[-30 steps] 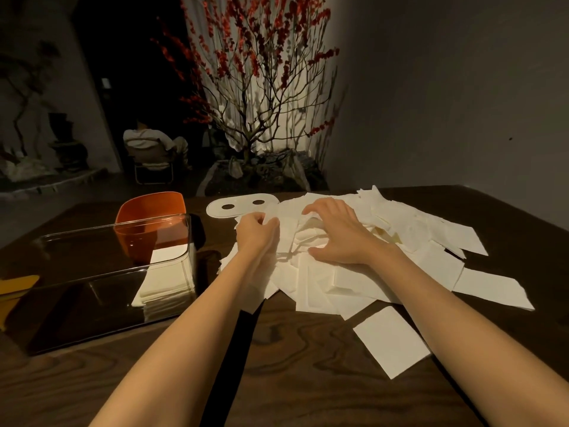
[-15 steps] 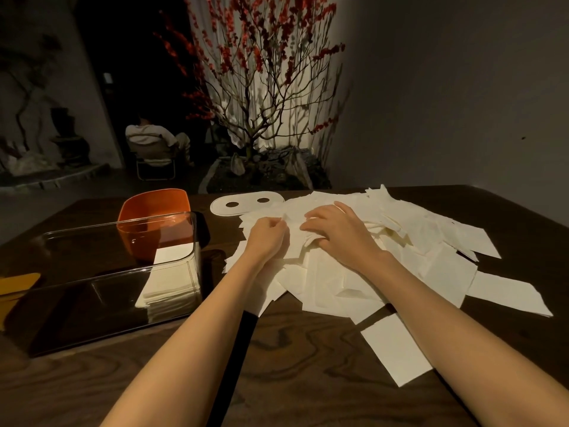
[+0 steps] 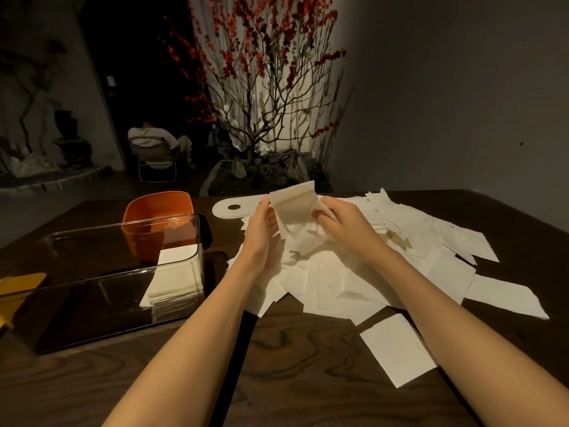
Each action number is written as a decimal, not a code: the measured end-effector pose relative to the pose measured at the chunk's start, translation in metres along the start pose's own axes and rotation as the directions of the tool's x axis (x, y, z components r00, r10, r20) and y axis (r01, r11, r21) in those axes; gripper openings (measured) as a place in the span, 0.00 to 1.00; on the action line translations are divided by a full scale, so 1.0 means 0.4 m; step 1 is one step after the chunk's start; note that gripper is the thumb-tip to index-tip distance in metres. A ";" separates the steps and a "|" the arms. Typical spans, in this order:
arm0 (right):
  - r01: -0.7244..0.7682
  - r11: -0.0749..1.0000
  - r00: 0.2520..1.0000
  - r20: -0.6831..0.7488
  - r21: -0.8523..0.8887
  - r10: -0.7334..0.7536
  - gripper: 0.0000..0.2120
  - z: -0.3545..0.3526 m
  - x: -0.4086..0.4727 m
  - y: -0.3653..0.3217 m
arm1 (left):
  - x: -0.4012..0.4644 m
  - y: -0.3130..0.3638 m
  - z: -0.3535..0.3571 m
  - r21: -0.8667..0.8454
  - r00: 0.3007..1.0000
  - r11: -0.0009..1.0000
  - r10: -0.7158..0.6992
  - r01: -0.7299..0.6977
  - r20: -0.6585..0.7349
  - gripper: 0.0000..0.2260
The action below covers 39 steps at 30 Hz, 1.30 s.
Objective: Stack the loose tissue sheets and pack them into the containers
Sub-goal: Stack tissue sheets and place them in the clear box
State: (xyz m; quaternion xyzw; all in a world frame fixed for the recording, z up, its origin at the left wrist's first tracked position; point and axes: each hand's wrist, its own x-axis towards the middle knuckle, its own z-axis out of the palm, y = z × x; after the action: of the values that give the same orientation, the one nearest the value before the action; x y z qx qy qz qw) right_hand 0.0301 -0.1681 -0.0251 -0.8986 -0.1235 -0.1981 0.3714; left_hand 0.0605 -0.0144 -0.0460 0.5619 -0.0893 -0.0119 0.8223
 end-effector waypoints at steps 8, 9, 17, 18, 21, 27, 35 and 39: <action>-0.179 0.983 0.948 0.275 0.045 0.160 0.14 -0.037 -0.035 -0.054 | -0.014 0.027 0.013 -0.164 0.928 0.962 -0.152 0.218 0.340 0.28; -0.185 0.981 0.947 0.276 0.052 0.164 0.13 -0.035 -0.038 -0.055 | -0.011 0.022 0.014 -0.119 0.917 0.969 -0.160 0.217 0.365 0.25; -0.223 0.975 0.954 0.212 0.019 0.214 0.09 -0.034 -0.039 -0.042 | -0.022 0.015 0.033 -0.343 0.891 0.856 -0.250 0.386 0.378 0.19; -0.223 0.975 0.957 0.190 0.008 0.217 0.11 -0.033 -0.037 -0.043 | -0.025 0.016 0.035 -0.379 0.888 0.836 -0.246 0.397 0.389 0.20; -0.216 0.976 0.962 0.173 0.000 0.212 0.15 -0.036 -0.033 -0.044 | -0.025 0.015 0.038 -0.480 0.894 0.778 -0.225 0.405 0.388 0.21; -0.251 0.947 0.965 0.127 0.202 0.229 0.14 -0.051 -0.034 -0.034 | -0.032 0.019 0.023 -0.566 0.884 0.684 -0.293 0.460 0.364 0.18; -0.246 0.937 0.969 0.078 0.247 0.233 0.12 -0.022 -0.033 -0.036 | -0.054 0.020 0.061 -0.463 0.872 0.749 -0.327 0.474 0.363 0.22; -0.259 0.941 0.966 0.072 0.218 0.249 0.11 -0.013 -0.023 -0.032 | -0.046 0.011 0.063 -0.438 0.898 0.790 -0.315 0.428 0.309 0.30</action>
State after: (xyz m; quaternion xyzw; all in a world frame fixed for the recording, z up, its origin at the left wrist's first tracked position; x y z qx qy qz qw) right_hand 0.0159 -0.1637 -0.0181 -0.8630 -0.0362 -0.1134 0.4909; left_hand 0.0380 -0.0338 -0.0355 0.3335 -0.0608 -0.2586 0.9046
